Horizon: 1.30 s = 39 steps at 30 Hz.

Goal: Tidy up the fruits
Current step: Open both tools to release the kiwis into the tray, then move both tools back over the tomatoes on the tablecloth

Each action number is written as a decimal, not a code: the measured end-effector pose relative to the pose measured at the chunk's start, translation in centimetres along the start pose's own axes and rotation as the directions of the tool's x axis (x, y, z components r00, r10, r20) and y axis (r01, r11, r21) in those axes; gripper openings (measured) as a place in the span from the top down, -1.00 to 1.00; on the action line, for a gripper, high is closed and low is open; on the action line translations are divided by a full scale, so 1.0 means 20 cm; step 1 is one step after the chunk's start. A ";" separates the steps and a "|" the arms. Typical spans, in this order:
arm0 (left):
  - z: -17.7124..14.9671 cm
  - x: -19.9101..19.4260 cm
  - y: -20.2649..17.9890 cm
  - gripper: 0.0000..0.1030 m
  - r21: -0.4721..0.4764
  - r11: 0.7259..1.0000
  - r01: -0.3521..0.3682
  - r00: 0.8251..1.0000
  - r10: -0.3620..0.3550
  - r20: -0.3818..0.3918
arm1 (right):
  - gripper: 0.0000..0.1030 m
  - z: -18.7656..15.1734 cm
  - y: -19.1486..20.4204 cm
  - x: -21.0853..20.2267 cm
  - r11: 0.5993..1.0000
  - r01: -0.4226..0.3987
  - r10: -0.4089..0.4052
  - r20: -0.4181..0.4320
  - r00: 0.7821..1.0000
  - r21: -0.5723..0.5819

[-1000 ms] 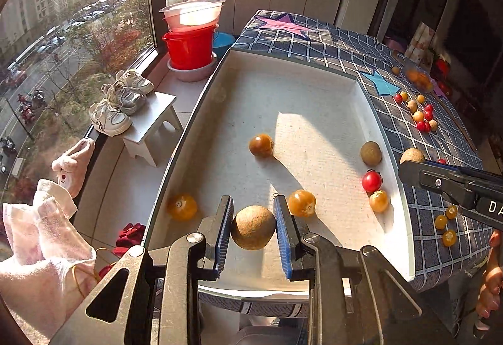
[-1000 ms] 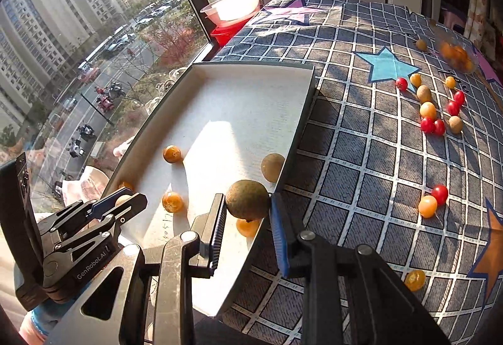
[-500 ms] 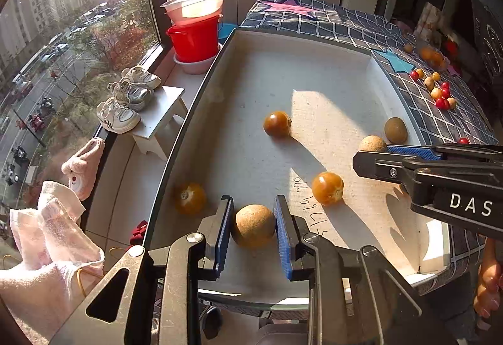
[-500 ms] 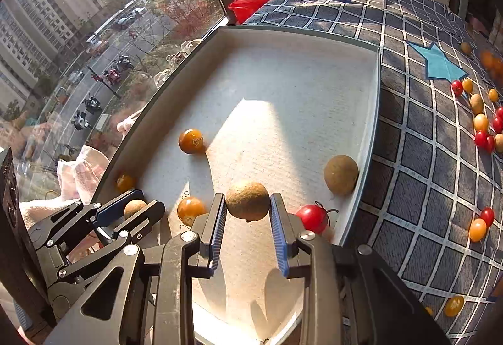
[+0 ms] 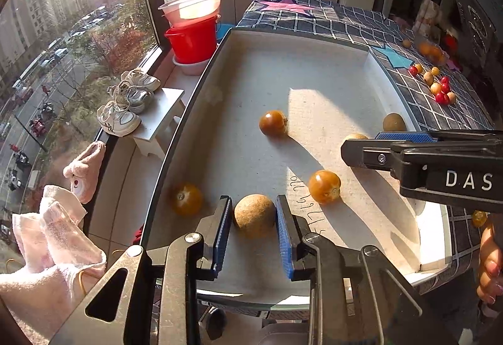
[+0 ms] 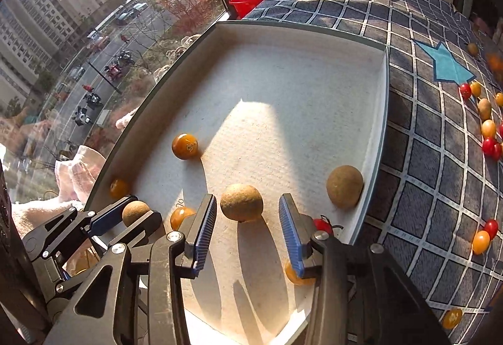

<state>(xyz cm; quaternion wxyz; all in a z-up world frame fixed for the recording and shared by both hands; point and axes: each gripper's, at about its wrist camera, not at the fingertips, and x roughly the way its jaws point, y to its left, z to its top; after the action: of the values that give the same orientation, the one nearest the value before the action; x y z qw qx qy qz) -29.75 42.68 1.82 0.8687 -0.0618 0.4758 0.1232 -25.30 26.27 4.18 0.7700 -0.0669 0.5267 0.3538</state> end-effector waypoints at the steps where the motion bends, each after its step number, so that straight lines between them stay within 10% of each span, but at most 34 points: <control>1: 0.00 0.00 0.00 -0.29 -0.004 1.000 -0.001 1.000 0.001 -0.001 | -0.08 0.00 0.00 -0.02 1.000 -0.007 0.007 0.007 1.000 0.003; 13: 0.01 -0.05 -0.04 -0.40 0.001 1.000 0.008 1.000 -0.008 0.005 | -0.63 -0.01 -0.10 -0.24 0.996 -0.054 0.046 0.106 0.993 0.074; 39: 0.09 -0.20 -0.67 -0.40 0.237 0.964 0.121 0.990 -0.135 0.043 | -0.65 -0.52 -0.89 -0.60 0.931 0.163 -0.215 0.129 0.968 0.328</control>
<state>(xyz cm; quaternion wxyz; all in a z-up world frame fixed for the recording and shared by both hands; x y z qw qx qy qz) -26.69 29.64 5.95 0.8897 0.0141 0.4561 0.0118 -24.69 2.41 5.20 0.8417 0.0353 0.5027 0.1936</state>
